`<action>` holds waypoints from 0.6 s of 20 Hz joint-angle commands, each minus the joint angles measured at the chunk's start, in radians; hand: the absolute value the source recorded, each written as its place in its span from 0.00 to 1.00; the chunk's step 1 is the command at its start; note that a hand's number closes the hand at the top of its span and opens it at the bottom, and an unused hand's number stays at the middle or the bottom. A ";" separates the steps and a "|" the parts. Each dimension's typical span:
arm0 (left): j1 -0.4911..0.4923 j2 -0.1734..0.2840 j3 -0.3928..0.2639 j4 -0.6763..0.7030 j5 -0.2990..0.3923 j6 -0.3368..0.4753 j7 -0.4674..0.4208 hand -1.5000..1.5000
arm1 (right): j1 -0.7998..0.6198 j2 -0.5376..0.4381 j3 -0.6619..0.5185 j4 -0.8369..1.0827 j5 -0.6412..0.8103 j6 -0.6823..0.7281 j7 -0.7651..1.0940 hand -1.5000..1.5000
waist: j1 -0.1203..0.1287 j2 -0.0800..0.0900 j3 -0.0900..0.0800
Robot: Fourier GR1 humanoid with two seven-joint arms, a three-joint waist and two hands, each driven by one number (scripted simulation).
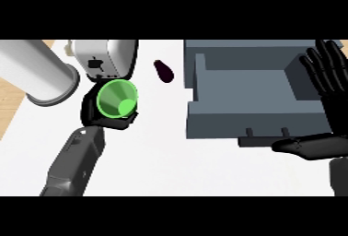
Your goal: Pick up the cup, place it into the drawer and close the drawer
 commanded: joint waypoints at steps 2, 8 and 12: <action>-0.131 -0.091 -0.064 -0.142 -0.007 0.054 0.146 1.00 | -0.001 -0.004 -0.002 0.022 0.007 0.003 -0.006 0.00 | 0.018 -0.008 0.002; -0.210 -0.094 -0.201 -0.289 0.079 0.114 0.361 1.00 | -0.006 0.031 0.020 0.080 0.060 -0.021 -0.082 0.00 | 0.011 -0.004 0.001; -0.311 -0.095 -0.252 -0.361 0.103 0.204 0.538 1.00 | 0.024 0.029 0.012 -0.018 0.040 -0.037 -0.012 0.00 | 0.002 -0.006 0.001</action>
